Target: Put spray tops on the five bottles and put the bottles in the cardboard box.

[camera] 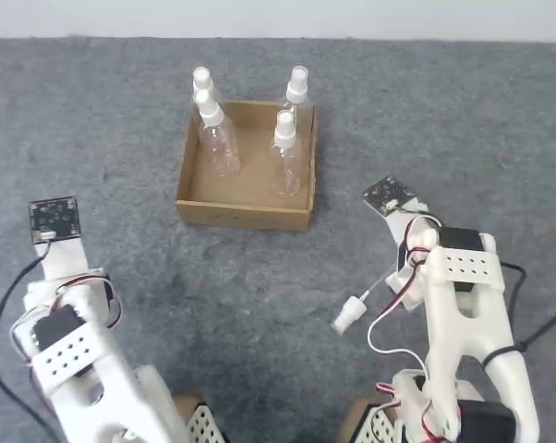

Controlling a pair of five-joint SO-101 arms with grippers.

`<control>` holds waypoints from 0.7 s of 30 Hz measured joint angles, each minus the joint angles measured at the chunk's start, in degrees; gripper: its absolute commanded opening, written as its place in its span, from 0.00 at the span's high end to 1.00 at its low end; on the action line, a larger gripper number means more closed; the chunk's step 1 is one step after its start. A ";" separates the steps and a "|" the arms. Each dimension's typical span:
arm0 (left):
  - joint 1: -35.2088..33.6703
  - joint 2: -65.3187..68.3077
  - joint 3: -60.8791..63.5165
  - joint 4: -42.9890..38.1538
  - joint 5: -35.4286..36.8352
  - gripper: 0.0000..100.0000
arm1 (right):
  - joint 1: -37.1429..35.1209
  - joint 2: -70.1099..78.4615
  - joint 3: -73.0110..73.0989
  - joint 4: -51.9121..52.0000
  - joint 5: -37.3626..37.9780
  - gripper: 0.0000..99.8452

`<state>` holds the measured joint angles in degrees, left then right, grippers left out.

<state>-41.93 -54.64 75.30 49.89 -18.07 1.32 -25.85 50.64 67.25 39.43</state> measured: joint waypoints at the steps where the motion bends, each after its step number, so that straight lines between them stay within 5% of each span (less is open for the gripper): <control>1: 0.00 0.00 0.00 0.00 0.00 0.88 | -0.09 0.00 0.00 0.53 0.70 0.68; 17: 0.00 0.00 1.05 0.00 0.00 0.88 | 1.49 10.02 -1.14 -3.78 3.16 0.68; 21: 0.00 0.00 1.05 0.00 0.00 0.88 | 3.52 11.69 -3.43 -4.04 3.16 0.79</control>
<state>-41.93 -54.64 76.35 49.89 -18.07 4.84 -14.15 47.21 63.21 42.59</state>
